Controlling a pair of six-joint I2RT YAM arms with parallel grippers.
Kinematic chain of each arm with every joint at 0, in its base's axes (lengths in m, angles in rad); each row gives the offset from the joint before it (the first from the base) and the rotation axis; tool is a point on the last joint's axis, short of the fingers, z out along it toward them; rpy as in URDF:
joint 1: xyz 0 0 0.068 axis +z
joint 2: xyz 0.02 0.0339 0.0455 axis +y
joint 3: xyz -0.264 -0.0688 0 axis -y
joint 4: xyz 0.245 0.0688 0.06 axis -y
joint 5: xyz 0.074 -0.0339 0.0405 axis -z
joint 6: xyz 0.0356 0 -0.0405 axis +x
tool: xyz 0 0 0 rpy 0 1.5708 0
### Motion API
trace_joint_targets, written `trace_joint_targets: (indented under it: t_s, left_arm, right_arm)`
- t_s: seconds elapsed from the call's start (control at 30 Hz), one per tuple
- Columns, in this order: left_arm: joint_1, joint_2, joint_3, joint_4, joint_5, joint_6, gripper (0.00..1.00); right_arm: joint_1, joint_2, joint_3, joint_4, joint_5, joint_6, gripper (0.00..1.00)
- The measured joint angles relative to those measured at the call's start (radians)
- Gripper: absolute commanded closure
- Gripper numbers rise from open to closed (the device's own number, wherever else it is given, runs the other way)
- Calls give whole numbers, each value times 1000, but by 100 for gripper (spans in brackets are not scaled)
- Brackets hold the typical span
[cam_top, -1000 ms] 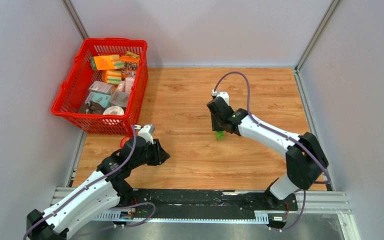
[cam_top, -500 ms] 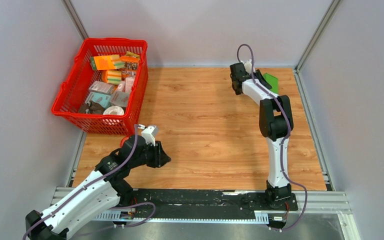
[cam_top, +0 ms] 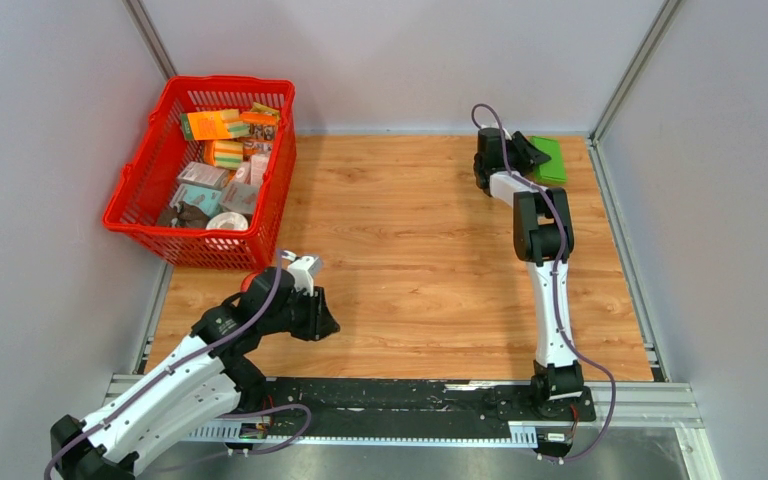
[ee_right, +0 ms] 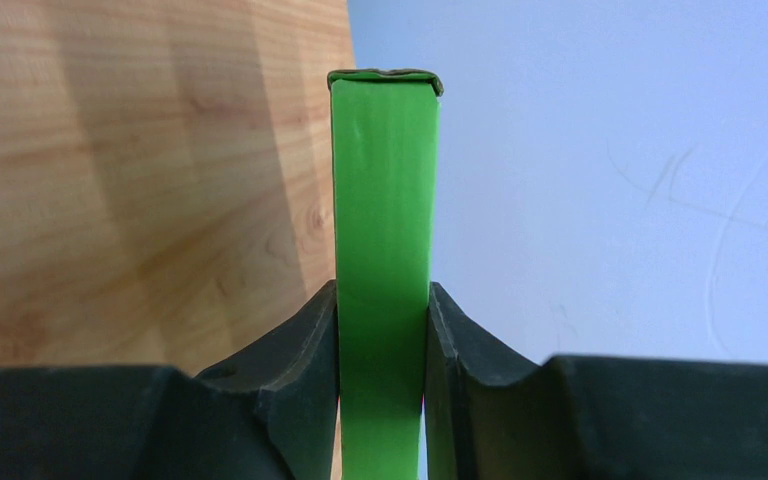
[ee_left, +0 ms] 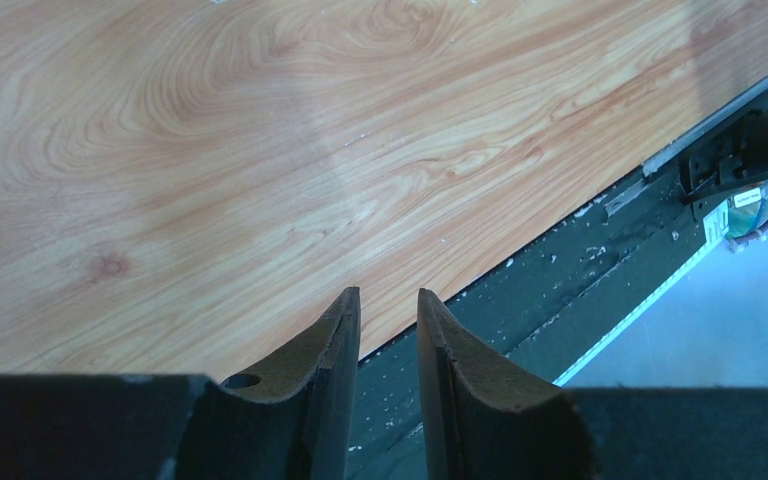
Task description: Fold the paper box
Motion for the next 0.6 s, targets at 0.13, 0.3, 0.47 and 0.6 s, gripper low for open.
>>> trace_joint_targets:
  t_s: [0.13, 0.3, 0.47, 0.6]
  left_arm:
    - [0, 26, 6, -1, 8, 11, 65]
    - [0, 23, 13, 0, 15, 10, 65]
    - [0, -4, 17, -5, 13, 6, 65]
    - [0, -48, 48, -47, -16, 1, 61]
  right_arm:
    - [-10, 4, 57, -63, -62, 42, 21]
    - [2, -12, 94, -247, -150, 179, 17]
    - [112, -120, 75, -547, -280, 438, 16]
    - [278, -338, 10, -789, -402, 747, 16]
